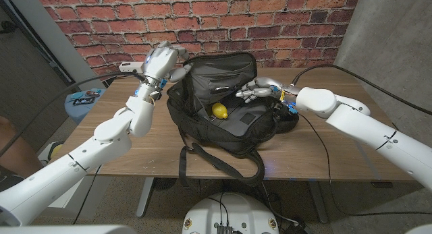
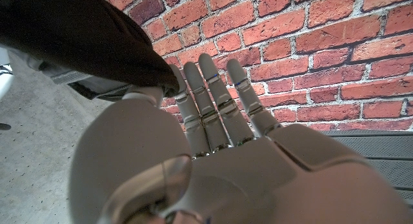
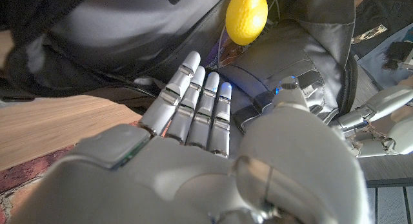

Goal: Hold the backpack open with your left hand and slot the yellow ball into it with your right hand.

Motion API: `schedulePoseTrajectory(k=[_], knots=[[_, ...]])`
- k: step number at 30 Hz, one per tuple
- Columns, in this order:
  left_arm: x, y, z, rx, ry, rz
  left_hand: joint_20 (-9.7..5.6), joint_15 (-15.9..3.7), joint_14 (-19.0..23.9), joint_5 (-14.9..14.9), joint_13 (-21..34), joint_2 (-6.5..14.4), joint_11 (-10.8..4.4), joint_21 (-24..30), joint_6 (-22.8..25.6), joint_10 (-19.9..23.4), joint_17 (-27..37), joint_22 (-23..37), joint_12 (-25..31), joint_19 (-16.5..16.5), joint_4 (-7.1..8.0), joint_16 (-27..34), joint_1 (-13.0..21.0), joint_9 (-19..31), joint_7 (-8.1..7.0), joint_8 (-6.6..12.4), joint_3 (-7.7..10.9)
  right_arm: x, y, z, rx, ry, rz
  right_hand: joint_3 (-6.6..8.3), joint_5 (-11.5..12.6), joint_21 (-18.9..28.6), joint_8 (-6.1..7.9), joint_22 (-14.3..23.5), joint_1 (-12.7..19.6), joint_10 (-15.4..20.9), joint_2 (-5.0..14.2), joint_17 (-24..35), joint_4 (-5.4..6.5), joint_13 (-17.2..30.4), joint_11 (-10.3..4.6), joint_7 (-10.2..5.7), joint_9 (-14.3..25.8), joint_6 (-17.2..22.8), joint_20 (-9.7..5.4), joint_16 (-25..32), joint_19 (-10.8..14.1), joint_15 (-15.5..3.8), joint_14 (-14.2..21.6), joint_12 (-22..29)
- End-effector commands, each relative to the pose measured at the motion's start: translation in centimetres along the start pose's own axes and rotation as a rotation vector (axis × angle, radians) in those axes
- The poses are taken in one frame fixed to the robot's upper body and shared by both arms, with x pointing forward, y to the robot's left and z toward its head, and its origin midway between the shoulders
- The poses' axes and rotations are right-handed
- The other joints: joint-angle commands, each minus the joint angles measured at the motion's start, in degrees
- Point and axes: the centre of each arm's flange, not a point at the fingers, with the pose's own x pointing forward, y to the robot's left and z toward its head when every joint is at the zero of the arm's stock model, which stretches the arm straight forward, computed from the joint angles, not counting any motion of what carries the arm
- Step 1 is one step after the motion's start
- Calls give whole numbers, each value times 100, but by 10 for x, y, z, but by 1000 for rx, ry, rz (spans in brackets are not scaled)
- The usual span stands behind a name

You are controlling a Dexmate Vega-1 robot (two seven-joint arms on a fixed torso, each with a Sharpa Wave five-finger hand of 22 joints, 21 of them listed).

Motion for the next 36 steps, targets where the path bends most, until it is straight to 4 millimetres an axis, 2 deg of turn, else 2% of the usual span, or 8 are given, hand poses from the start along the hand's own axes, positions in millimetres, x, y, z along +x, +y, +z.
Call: schedulePoseTrajectory(k=[1,36], knots=[[1,-1,6,-15,-7,10,5,6,64,26,6,50,-41,28,13,18,30,6,0,-28,3,0,29,32,32,31,38,-10,-2,0,3,7,-18,10,27,8,28,29,16,51,40,11,-33,7,11,-1,-6,-7,1,13,-32,-155,-19,-38],[10,-11,36,-111,-59,27,11,18,66,25,16,54,-29,77,15,20,52,-2,-9,-57,5,-24,31,4,37,46,24,-49,-10,5,-45,62,-74,23,22,16,55,29,51,75,101,6,-77,6,8,0,-18,10,12,27,-40,-143,-15,-89]])
